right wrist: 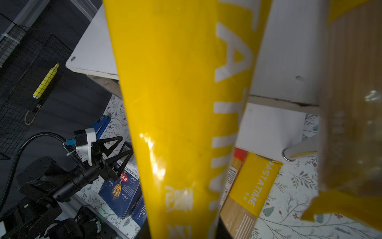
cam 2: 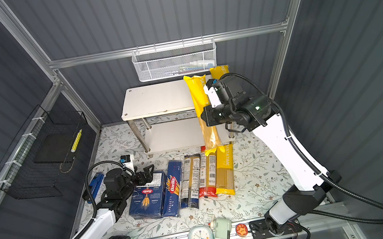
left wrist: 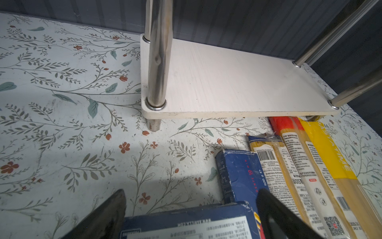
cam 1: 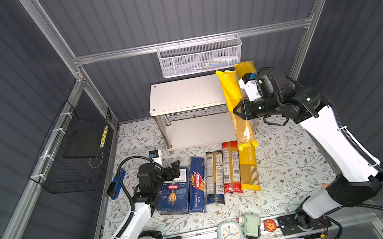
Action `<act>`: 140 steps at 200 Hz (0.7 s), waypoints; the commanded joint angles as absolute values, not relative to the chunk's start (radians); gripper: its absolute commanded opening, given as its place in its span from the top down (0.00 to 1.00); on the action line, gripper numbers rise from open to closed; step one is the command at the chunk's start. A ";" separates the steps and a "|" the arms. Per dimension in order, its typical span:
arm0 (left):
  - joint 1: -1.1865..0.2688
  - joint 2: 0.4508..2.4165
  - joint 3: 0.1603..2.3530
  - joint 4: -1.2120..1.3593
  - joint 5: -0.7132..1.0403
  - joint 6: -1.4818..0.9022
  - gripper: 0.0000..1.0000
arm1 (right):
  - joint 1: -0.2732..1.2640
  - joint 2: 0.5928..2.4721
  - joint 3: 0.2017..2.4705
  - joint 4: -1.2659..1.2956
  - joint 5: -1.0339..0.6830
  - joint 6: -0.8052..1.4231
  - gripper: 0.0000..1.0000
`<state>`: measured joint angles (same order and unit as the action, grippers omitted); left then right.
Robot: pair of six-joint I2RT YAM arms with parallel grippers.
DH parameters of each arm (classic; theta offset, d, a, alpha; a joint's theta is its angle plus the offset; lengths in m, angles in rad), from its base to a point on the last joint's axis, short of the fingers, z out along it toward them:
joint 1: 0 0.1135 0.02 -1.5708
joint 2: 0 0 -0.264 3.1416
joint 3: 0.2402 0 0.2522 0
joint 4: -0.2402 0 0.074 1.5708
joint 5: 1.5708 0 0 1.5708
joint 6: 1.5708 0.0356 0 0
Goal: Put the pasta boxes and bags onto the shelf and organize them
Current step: 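Carry the held yellow bag up toward the upper shelf with the right gripper, then lower the yellow bag onto the upper shelf beside the first bag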
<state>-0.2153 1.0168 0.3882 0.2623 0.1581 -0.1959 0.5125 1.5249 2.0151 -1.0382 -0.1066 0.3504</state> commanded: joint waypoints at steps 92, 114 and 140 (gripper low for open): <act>-0.219 0.992 0.405 0.244 0.165 -0.210 0.01 | 0.454 1.637 2.212 -0.876 -0.210 0.310 0.84; -0.219 0.997 0.406 0.245 0.167 -0.210 0.01 | 0.449 1.655 2.231 -0.864 -0.215 0.307 0.85; -0.219 1.001 0.406 0.246 0.165 -0.210 0.01 | 0.440 1.669 2.242 -0.858 -0.207 0.304 0.84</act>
<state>-0.2153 1.0096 0.3882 0.2619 0.1581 -0.1959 0.4492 1.6836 2.1757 -0.9970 -0.1875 0.3283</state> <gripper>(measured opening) 0.993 0.230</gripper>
